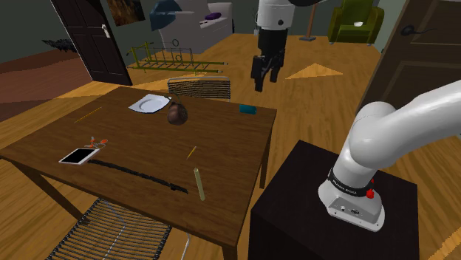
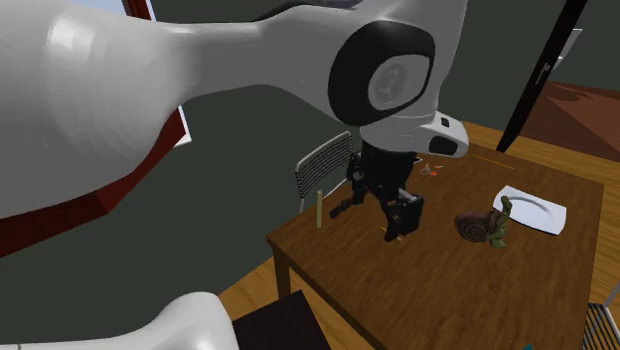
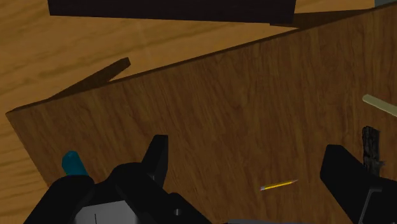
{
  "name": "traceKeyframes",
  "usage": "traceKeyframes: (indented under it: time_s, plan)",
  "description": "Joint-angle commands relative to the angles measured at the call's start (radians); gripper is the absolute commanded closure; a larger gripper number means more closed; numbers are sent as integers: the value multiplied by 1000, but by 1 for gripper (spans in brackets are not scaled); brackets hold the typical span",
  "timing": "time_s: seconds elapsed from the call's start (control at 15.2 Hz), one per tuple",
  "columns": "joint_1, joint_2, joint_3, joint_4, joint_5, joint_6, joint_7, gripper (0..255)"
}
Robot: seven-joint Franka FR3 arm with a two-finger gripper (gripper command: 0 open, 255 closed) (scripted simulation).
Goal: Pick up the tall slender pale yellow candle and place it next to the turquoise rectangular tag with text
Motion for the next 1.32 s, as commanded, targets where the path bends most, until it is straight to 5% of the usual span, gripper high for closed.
traceKeyframes:
  time_s: [0.0, 0.73, 1.25]
  plan:
    - [15, 17, 44, -17, 23, 46, 40, 0]
    - [69, 203, 299, -10, 94, 287, 263, 0]
    - [57, 435, 499, 90, 27, 449, 466, 0]
